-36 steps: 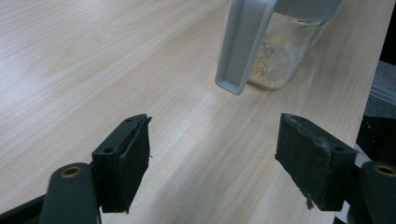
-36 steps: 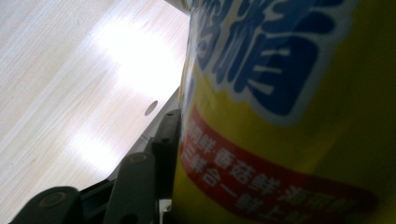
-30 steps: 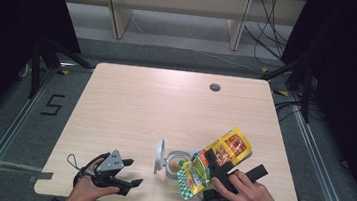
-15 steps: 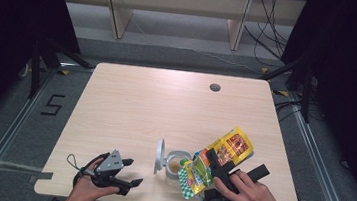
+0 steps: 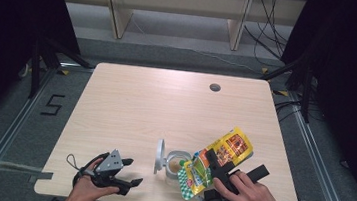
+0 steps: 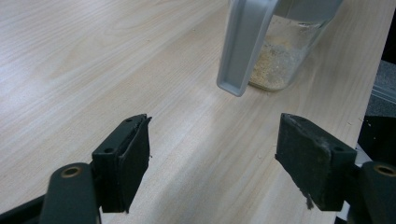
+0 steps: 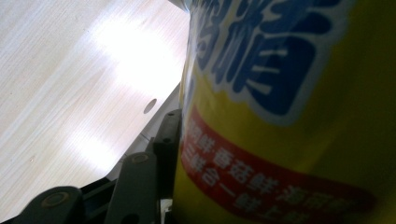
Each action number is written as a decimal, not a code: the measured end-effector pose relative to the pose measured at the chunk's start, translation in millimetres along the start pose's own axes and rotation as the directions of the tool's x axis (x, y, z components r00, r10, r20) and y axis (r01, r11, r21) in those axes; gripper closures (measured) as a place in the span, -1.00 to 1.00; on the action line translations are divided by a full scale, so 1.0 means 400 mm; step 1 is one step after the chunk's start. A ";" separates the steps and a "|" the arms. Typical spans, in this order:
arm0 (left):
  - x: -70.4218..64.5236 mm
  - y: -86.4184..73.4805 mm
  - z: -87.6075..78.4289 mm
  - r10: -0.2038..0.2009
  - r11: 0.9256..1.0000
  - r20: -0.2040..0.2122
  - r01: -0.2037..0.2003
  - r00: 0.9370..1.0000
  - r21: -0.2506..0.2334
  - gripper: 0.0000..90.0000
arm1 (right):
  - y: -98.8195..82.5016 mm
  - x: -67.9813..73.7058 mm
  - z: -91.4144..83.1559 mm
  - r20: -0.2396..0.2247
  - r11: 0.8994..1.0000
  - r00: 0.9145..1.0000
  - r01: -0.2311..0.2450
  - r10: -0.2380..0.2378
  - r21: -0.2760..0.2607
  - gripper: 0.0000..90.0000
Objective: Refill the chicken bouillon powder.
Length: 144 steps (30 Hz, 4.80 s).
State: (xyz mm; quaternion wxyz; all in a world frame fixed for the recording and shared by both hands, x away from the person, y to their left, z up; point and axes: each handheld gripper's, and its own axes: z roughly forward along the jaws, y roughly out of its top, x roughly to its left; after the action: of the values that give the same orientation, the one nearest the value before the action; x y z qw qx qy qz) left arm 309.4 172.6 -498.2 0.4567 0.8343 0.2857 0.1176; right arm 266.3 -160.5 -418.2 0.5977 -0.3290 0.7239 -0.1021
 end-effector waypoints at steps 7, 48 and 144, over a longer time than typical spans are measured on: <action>0.001 0.001 0.001 0.014 1.000 0.006 -0.014 1.000 0.001 -0.44 | 0.000 0.001 0.000 0.000 1.000 1.000 0.000 0.000 0.000 0.30; 0.001 0.001 -0.002 -0.006 1.000 -0.002 0.006 1.000 0.010 -0.44 | -0.005 0.001 -0.001 -0.012 1.000 1.000 -0.002 0.002 0.002 0.30; -0.006 0.002 -0.003 0.005 1.000 0.000 -0.005 1.000 0.005 -0.45 | -0.011 -0.002 -0.005 0.011 1.000 1.000 0.001 -0.001 -0.001 0.32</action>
State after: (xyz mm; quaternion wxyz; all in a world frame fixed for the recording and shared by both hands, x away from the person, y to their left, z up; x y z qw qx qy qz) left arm 307.3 171.6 -496.9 0.4542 0.8363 0.2837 0.1179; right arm 266.1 -163.9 -414.7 0.6014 -0.3302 0.7206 -0.1001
